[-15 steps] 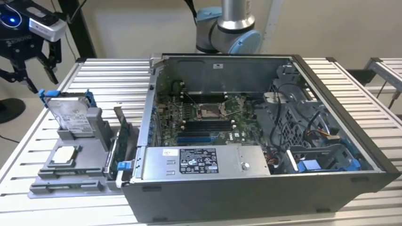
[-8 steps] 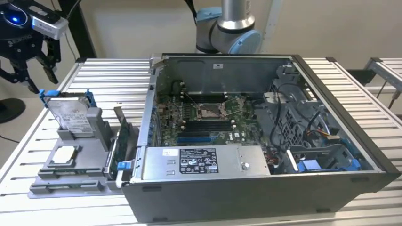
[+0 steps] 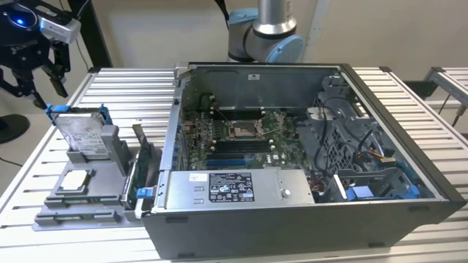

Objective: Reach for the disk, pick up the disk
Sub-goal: 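Pick up the disk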

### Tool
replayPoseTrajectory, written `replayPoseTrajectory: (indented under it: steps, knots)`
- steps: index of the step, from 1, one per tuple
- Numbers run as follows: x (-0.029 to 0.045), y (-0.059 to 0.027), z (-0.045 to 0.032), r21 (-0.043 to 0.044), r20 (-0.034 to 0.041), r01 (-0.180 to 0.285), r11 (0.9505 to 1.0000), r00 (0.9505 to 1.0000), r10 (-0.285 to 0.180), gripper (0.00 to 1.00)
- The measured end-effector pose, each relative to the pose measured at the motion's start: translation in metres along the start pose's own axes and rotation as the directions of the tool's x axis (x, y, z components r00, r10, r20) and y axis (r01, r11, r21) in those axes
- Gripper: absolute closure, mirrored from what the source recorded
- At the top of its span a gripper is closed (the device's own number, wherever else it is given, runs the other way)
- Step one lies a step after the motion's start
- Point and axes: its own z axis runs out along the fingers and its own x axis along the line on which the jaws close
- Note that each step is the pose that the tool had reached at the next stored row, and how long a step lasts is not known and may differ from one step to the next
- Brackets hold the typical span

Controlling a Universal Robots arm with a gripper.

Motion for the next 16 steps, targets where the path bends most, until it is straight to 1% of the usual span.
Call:
replayPoseTrajectory:
  steps: [4,7,9,12,14,16]
  knots:
    - [-0.0004,0.0002,0.0,0.0046,-0.0004,0.017,0.9999,0.9999,-0.017,1.0]
    - [-0.0006,0.0003,0.0,0.0096,0.0009,0.032,0.9994,0.9995,-0.032,1.0]
    - [-0.0006,0.0003,0.0002,0.0131,0.0025,0.062,0.998,0.9981,-0.062,1.0]
    - [-0.0006,0.0003,0.0009,0.016,0.0034,0.115,0.9932,0.9933,-0.115,1.0]
    - [-0.0006,0.0003,0.0018,0.0166,0.0031,0.151,0.9883,0.9884,-0.152,1.0]
    - [-0.0006,0.0003,0.0026,0.0169,0.0013,0.187,0.9822,0.9823,-0.187,1.0]
